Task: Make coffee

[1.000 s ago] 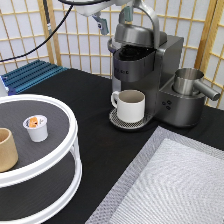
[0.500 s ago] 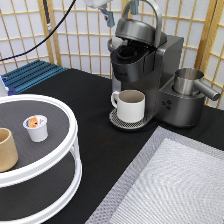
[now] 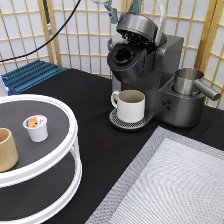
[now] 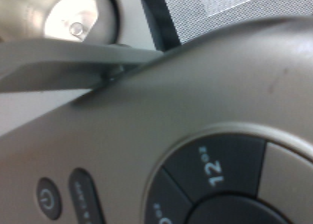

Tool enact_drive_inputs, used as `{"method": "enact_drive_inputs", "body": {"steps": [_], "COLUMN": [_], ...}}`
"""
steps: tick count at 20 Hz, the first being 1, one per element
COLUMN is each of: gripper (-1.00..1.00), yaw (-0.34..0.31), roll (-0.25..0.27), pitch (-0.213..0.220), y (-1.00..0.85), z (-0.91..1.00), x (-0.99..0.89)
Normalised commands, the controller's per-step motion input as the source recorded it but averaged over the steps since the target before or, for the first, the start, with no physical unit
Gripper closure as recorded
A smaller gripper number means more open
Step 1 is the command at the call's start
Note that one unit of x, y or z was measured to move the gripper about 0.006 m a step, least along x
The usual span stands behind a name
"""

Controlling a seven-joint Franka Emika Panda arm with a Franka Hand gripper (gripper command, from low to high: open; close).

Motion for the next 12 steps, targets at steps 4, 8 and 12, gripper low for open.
{"method": "enact_drive_inputs", "body": {"steps": [4,8,12], "gripper": [-1.0,-1.0,-1.0], "yaw": [0.0,0.0,0.0], "roll": [-0.019,0.024,0.072], "pitch": [0.124,0.145,0.144], "y": [-0.46,-0.81,-0.96], "z": [0.81,0.8,0.56], "x": [0.04,0.05,0.09]}}
